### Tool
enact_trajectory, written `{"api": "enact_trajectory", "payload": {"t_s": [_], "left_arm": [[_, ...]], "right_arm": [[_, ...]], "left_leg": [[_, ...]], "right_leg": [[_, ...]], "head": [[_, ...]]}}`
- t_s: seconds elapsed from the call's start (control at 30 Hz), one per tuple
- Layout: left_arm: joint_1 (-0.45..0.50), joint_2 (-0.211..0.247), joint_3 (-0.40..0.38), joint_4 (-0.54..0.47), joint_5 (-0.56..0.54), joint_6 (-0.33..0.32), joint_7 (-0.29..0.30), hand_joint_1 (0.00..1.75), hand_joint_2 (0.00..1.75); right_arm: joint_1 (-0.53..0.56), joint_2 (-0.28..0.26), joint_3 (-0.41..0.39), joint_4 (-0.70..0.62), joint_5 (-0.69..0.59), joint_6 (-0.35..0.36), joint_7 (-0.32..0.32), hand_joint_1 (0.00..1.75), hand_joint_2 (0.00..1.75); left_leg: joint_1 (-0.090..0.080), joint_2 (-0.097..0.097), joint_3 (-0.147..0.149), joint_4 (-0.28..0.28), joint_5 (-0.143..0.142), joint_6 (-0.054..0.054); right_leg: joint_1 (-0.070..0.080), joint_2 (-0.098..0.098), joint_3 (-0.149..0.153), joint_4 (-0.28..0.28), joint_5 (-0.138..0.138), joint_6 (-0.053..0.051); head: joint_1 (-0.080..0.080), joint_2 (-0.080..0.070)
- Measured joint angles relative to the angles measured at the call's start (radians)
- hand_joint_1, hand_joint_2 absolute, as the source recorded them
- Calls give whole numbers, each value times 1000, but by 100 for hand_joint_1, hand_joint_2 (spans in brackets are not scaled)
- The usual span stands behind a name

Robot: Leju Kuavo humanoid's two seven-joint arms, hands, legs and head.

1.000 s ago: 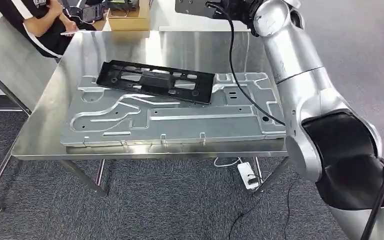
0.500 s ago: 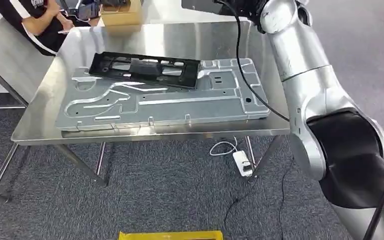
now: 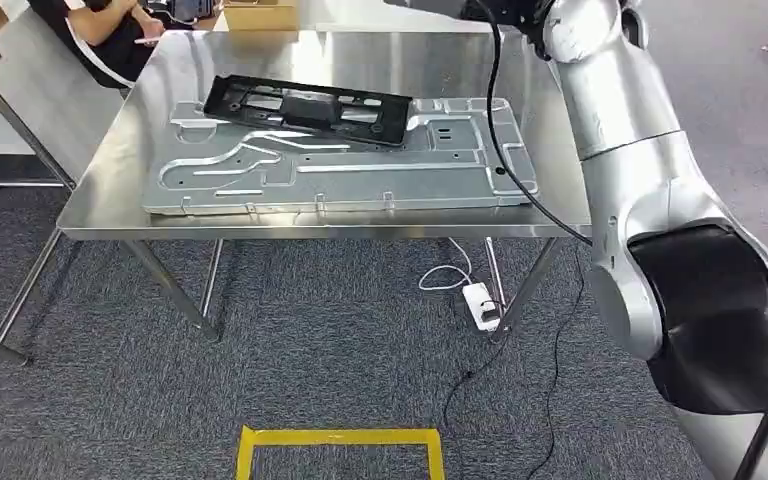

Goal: Take the parts from the cabinet and place them on the table.

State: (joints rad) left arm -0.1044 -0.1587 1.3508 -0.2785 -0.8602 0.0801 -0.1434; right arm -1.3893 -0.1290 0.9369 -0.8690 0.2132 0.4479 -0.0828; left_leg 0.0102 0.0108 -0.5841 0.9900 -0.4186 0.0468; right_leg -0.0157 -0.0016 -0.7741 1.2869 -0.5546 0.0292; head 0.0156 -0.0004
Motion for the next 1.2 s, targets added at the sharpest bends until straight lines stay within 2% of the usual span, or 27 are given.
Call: {"api": "enact_trajectory", "payload": {"t_s": [0.03,0.07,0.13,0.17,0.2,0.23,0.33,0.37,0.4,0.47,0.5,0.53,0.57,0.63,0.67,0.7,0.73,0.8,0.83,0.87,0.93,0.97,1.0,1.03,1.1,1.17,1.2], "left_arm": [[0,0,0,0,0,0,0,0,0],[0,0,0,0,0,0,0,0,0],[0,-3,0,0,0,-3,0,0,0],[-1,-4,0,0,0,-5,0,0,0],[-1,-4,-1,0,0,-6,0,0,0],[-1,-4,-1,0,0,-7,0,0,0],[2,-4,-1,0,-1,-8,0,0,0],[3,-4,-1,0,-2,-8,2,0,0],[3,-4,-2,-2,-2,-8,4,0,0],[6,-6,-3,-2,-2,-9,8,0,0],[6,-6,-3,-2,-2,-9,9,0,0],[5,-6,-3,-3,-2,-9,9,0,0],[5,-6,-5,-4,-2,-9,9,0,0],[4,-6,-7,-7,-2,-8,10,0,0],[4,-6,-8,-9,-2,-5,12,0,0],[3,-5,-8,-11,-2,-2,15,0,0],[2,-5,-8,-14,-1,-1,15,0,0],[3,-5,-8,-15,-1,1,15,0,0],[3,-5,-8,-15,-2,1,15,0,0],[7,-6,-8,-15,-1,1,16,0,0],[3,-6,-9,-15,-1,1,16,0,0],[4,-6,-9,-17,-1,1,16,0,0],[4,-6,-9,-17,-1,1,16,0,0],[4,-6,-9,-17,-1,1,16,0,0],[5,-6,-9,-17,2,-2,16,0,0],[4,-7,-9,-17,6,-3,16,0,0],[3,-7,-9,-17,10,-5,16,0,0]], "right_arm": [[2,-2,0,0,0,0,0,0,0],[3,-4,0,0,0,0,0,0,0],[3,-4,0,-3,0,0,0,0,0],[2,-5,-2,-8,0,0,1,0,0],[1,-5,-5,-11,-1,0,1,0,0],[1,-3,-7,-16,-1,0,0,0,0],[-1,-8,-7,-18,-1,0,2,0,0],[-1,-8,-7,-19,-2,0,3,0,0],[-2,-8,-7,-22,-2,0,6,0,0],[-2,-10,-8,-26,-3,0,13,0,0],[-2,-10,-8,-26,-3,0,13,0,0],[-2,-10,-8,-29,-3,0,13,0,0],[-2,-10,-8,-29,-4,0,13,0,0],[-3,-14,-9,-31,-5,-1,15,0,0],[-5,-16,-13,-35,-5,-1,17,0,0],[-9,-16,-19,-41,-5,-1,18,0,0],[-18,-23,-29,-43,-6,-2,18,0,0],[-32,-25,-31,-48,-7,0,18,0,0],[-33,-27,-31,-48,-7,1,18,0,0],[-33,-34,-31,-47,-7,1,20,0,0],[-36,-37,-31,-47,-8,1,19,0,0],[-38,-40,-31,-48,-7,1,19,0,0],[-38,-42,-31,-48,-7,0,19,0,0],[-38,-43,-31,-47,-7,0,20,0,0],[-38,-43,-31,-47,-5,0,21,0,0],[-41,-42,-31,-48,-3,-2,29,0,0],[-46,-39,-31,-48,-2,-2,33,0,0]], "left_leg": [[0,0,-17,4,12,-1],[1,0,-35,7,22,-3],[2,0,-68,18,40,-9],[1,0,-82,28,48,-14],[-2,-2,-92,36,53,-20],[-3,-2,-97,40,59,-26],[-4,-4,-101,28,90,-46],[2,-5,-108,40,71,-53],[2,-6,-129,74,13,-56],[3,-7,-167,208,-109,-63],[4,-7,-181,286,-149,-66],[4,-7,-185,344,-155,-68],[4,-7,-175,365,-131,-67],[3,-7,-93,292,-57,-60],[2,-7,-22,207,-51,-53],[1,-8,58,107,-93,-43],[-6,-10,106,17,-126,-40],[-11,-12,88,16,-112,-32],[-13,-12,82,13,-101,-22],[-2,-9,77,3,-82,-12],[-2,0,54,3,-54,8],[-2,1,36,4,-41,10],[-3,1,18,5,-27,10],[-3,1,-1,8,-15,9],[-2,1,-37,15,7,6],[-1,0,-67,29,22,0],[-1,0,-78,38,27,-5]], "right_leg": [[0,0,-1,46,2,3],[-2,0,16,51,30,5],[-6,0,109,-47,97,6],[-8,0,186,-144,94,4],[-4,0,244,-231,44,0],[0,3,262,-264,33,-9],[4,2,241,-261,53,-29],[-4,-2,232,-268,72,-41],[-3,-5,217,-269,84,-52],[-2,-3,185,-268,110,-58],[-1,-1,166,-267,124,-58],[0,0,147,-265,138,-57],[1,0,128,-263,150,-55],[2,1,95,-258,174,-50],[3,1,84,-257,185,-46],[3,-1,77,-255,194,-42],[6,-2,72,-253,202,-36],[3,-9,73,-267,225,-25],[3,-10,74,-276,238,-18],[5,-7,69,-279,238,-11],[1,-2,40,-203,117,-6],[0,-2,21,-125,49,-1],[0,-2,5,-43,2,3],[0,-2,-5,27,-11,5],[-1,-2,24,54,45,7],[-1,-3,129,-64,99,4],[-1,-2,208,-164,82,-1]], "head": [[0,0],[0,0],[0,0],[0,0],[0,0],[-2,0],[1,0],[-1,0],[-1,0],[0,0],[0,0],[-1,0],[-1,0],[-1,0],[-1,0],[-1,0],[0,0],[-1,0],[0,0],[0,0],[0,0],[0,0],[0,0],[0,0],[0,0],[0,0],[0,0]]}}
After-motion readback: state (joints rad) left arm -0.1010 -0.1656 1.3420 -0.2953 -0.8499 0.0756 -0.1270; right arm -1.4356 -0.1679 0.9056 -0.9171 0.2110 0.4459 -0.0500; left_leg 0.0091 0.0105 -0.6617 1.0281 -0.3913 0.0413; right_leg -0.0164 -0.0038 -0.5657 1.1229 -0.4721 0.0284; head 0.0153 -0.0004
